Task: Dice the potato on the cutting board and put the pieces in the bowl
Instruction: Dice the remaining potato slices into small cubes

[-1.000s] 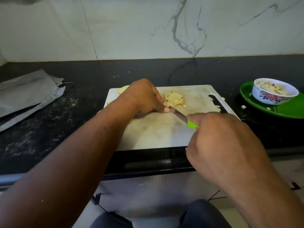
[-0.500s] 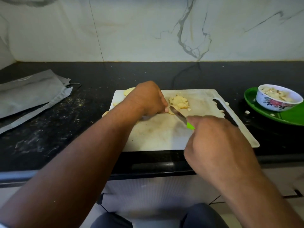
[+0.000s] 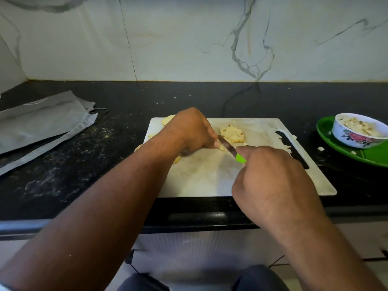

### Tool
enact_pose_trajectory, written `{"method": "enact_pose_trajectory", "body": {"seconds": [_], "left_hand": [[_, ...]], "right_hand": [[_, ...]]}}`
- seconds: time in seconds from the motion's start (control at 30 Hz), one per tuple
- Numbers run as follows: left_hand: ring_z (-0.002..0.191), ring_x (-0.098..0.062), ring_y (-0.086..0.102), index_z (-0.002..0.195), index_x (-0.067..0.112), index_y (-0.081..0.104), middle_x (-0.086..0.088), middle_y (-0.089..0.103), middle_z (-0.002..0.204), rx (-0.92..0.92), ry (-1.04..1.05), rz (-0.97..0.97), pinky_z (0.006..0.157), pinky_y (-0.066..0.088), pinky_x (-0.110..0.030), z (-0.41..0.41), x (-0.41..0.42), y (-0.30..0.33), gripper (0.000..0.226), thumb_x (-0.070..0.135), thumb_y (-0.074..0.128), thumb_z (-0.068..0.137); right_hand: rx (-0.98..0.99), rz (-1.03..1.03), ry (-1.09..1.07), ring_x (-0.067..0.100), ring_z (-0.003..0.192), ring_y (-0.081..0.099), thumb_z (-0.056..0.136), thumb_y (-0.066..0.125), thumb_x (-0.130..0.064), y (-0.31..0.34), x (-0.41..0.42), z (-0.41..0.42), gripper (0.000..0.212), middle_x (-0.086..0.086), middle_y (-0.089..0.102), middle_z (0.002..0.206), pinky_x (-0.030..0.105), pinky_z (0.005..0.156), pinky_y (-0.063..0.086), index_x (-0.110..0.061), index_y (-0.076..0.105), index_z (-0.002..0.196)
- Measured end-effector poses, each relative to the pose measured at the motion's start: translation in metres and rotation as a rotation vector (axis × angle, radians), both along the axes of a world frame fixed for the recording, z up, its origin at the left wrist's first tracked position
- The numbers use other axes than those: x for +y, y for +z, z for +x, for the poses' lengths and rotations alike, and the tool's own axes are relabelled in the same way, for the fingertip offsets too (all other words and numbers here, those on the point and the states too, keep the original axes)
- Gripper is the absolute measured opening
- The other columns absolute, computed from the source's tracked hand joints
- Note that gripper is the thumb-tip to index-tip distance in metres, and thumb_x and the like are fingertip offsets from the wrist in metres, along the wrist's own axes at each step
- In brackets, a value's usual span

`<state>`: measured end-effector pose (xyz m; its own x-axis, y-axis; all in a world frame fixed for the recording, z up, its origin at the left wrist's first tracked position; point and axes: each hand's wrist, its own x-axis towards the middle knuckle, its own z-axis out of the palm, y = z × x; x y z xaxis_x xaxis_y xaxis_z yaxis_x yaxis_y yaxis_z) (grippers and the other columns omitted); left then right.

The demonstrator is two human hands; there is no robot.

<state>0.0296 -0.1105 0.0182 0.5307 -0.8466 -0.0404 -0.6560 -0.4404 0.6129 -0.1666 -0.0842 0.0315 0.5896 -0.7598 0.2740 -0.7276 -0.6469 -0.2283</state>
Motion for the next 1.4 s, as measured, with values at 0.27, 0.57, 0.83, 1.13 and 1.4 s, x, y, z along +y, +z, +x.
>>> {"method": "enact_pose_trajectory", "body": {"seconds": [0.27,0.57,0.83,1.13,1.4], "left_hand": [[0.092,-0.008,0.067,0.091,0.027,0.082,0.011,0.076,0.091,0.021,-0.071,-0.013,0.089,0.053,-0.027,0.004,0.004,0.0,0.008,0.028,0.086,0.084],[0.068,-0.002,0.069,0.096,0.027,0.083,0.016,0.073,0.07,0.13,-0.098,-0.127,0.067,0.056,-0.016,-0.001,0.005,-0.002,0.01,0.02,0.075,0.095],[0.075,-0.003,0.073,0.077,0.023,0.081,0.013,0.077,0.076,0.184,-0.08,-0.249,0.078,0.062,-0.024,0.003,0.005,0.0,0.013,0.022,0.093,0.074],[0.072,-0.004,0.072,0.089,0.026,0.075,0.009,0.077,0.085,0.242,0.135,-0.514,0.073,0.062,-0.022,0.032,0.019,0.021,0.007,0.019,0.076,0.093],[0.097,-0.013,0.067,0.093,0.03,0.076,0.011,0.072,0.094,-0.015,0.309,-0.129,0.093,0.054,-0.038,0.085,0.037,0.017,0.011,0.034,0.084,0.087]], "right_hand": [[0.057,-0.046,-0.046,0.023,0.07,0.055,0.083,0.057,-0.025,0.015,0.0,-0.043,0.042,-0.006,0.07,0.091,0.028,0.064,0.043,-0.04,0.064,0.121],[-0.043,-0.002,-0.163,0.037,0.092,0.062,0.082,0.055,-0.011,-0.018,-0.098,0.001,0.046,0.01,0.07,0.1,0.035,0.075,0.049,-0.027,0.064,0.124],[-0.101,-0.057,-0.126,0.035,0.091,0.061,0.082,0.056,-0.008,-0.029,-0.107,0.003,0.043,0.008,0.07,0.099,0.034,0.073,0.049,-0.023,0.065,0.121],[-0.237,-0.124,-0.054,0.03,0.092,0.064,0.088,0.06,-0.011,-0.023,-0.097,0.006,0.037,0.006,0.07,0.104,0.027,0.073,0.042,-0.02,0.065,0.123],[-0.175,-0.045,0.116,0.007,0.077,0.04,0.091,0.054,-0.022,-0.025,-0.056,0.021,0.044,-0.008,0.059,0.103,0.013,0.059,0.029,-0.029,0.056,0.135]]}}
